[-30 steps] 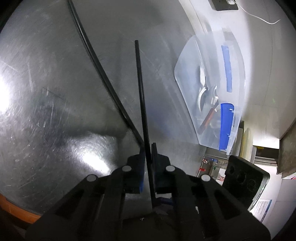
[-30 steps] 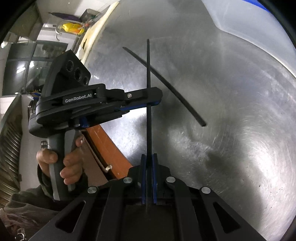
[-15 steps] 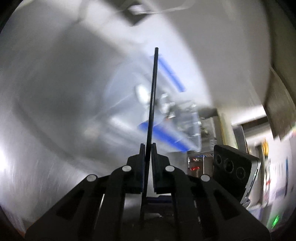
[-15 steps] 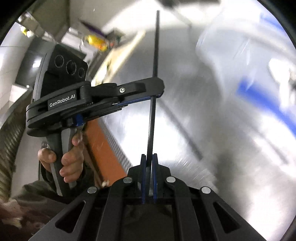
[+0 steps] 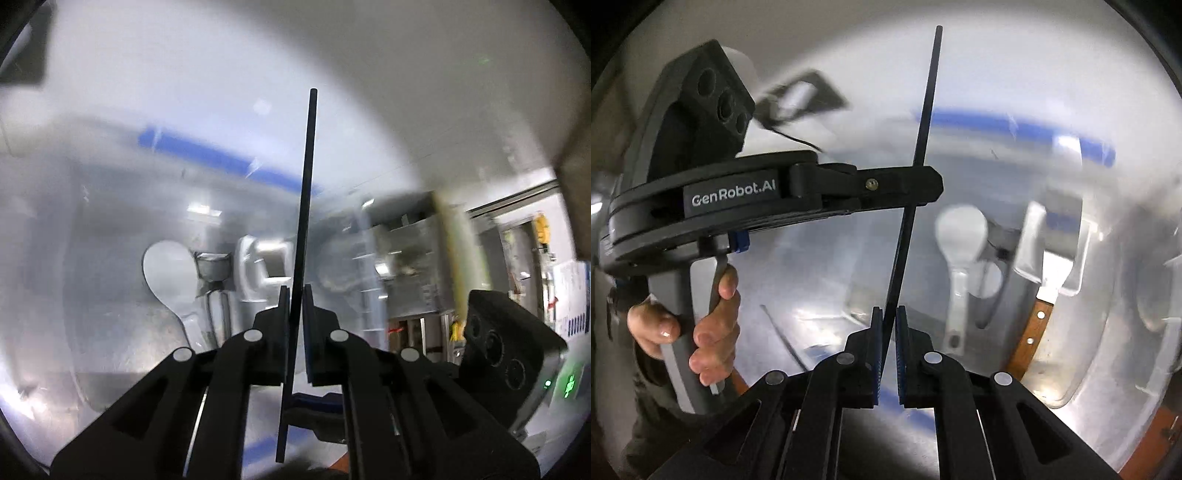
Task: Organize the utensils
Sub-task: 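Carry both chopsticks over the clear box and open both tools, then return both tools to the counter and grasp the remaining black chopsticks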
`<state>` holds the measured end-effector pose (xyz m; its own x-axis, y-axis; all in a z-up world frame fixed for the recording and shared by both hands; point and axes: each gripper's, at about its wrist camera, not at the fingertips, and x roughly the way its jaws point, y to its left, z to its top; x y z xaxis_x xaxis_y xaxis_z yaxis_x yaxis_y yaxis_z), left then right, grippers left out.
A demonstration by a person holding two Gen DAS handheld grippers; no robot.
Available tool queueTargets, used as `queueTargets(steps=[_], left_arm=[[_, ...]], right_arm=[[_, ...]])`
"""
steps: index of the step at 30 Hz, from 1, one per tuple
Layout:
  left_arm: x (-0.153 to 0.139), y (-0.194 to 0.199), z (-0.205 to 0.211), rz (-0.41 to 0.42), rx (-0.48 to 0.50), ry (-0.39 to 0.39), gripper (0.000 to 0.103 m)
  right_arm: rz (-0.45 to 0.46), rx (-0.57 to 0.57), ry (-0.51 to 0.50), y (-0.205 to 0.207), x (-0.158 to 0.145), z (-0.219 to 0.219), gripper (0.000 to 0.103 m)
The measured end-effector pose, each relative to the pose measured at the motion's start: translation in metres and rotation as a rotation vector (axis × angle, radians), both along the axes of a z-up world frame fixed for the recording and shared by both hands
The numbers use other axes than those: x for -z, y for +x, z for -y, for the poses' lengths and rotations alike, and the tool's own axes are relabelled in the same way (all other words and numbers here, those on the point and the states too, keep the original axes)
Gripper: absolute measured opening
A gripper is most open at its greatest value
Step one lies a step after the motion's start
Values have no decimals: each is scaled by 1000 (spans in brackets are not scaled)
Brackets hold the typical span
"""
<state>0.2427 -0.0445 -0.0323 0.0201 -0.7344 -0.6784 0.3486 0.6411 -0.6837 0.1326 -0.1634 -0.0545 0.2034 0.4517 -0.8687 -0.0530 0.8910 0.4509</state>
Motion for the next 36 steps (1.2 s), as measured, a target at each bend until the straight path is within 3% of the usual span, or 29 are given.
queueTargets(steps=[4,8,13,16,18,19,20,22,25,28,31,32,36], left_arm=[[60,21,26,-118,37,114,6],[108,31,39,-237,62,190,6],[133,33,39,-286,63,254,5],[134,33,37,-274,69,314,5],[132,33,38,-254,86,367,6],[132,34,41,-253,95,386,14],[128,33,43,-254,107,388,31],[111,29,43,-223,101,369,53],[46,6,22,-53,96,304,55],[-18,-32,-29,94,57,183,61],[-55,-78,-104,193,-54,89,72],[-56,-91,-126,210,-102,83,72],[-26,-136,-214,204,-366,229,72]], right_arm=[[-135,13,2,22,59,17,5],[-225,18,-9,36,92,23,5],[-271,12,-33,42,111,23,5],[-247,-5,-53,35,100,20,5],[-212,-3,-78,28,86,18,7],[-187,-3,-82,28,77,14,7],[-163,-1,-86,22,67,13,7],[-97,1,-103,4,38,7,8],[4,-35,-83,-30,0,-7,13],[147,-161,-79,-75,-36,-51,23],[173,-325,-82,-105,-33,-100,29],[160,-405,-103,-115,-19,-127,29],[106,-634,-327,-140,57,-212,29]])
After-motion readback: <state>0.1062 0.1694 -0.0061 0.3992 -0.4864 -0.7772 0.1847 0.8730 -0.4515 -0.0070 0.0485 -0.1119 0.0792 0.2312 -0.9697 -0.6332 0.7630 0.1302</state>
